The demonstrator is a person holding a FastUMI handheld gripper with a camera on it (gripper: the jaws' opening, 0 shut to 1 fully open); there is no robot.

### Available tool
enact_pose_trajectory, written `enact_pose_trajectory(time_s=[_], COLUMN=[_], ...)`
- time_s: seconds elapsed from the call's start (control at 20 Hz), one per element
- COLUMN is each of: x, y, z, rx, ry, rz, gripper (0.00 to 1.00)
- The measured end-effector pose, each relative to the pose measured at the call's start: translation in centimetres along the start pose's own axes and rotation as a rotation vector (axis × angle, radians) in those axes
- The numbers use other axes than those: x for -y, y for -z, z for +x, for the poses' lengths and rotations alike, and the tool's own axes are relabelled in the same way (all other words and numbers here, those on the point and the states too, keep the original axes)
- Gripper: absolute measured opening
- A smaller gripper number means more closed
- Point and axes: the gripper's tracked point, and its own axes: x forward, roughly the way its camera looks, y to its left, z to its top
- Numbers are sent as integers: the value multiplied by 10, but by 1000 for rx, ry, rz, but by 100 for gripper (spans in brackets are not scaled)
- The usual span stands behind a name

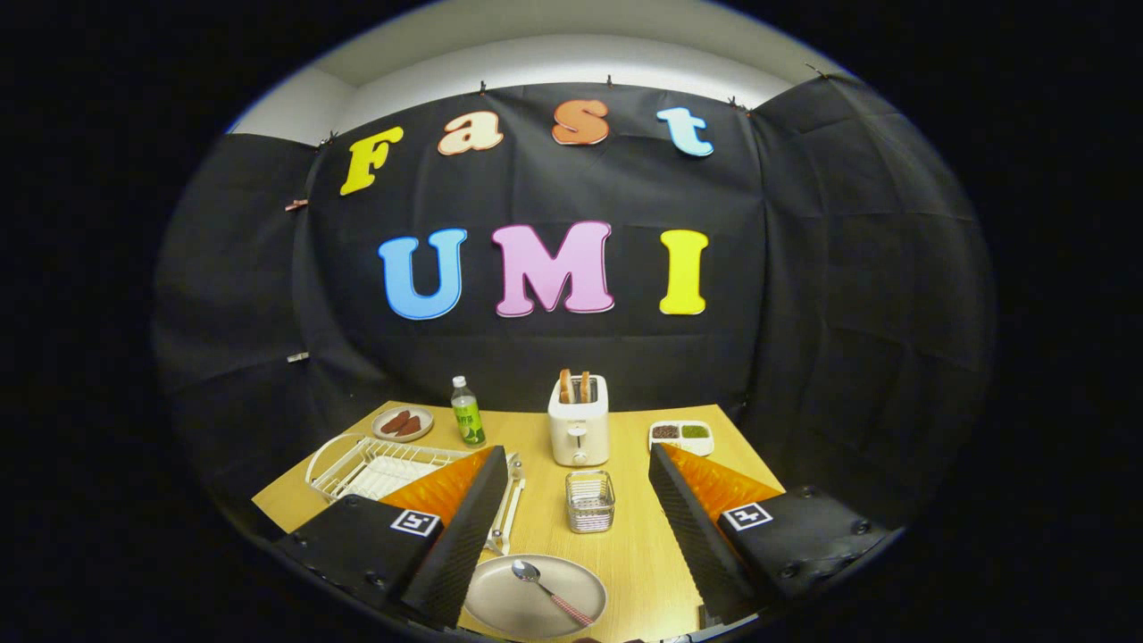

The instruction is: Take the plate from the dish rack, then take the spoon from the basket and place it into the plate.

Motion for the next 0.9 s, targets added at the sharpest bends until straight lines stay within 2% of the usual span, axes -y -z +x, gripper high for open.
enact_pose_trajectory(time_s=[0.2, 0.4, 0.65, 0.9], x=[0, -4, -11, -8], y=[-12, -22, -14, -9], z=[-21, -29, -24, -17], rx=[46, 71, 69, 48], ry=[63, 84, 71, 33], rz=[-6, -23, 40, 32], gripper=[98, 98, 98, 98])
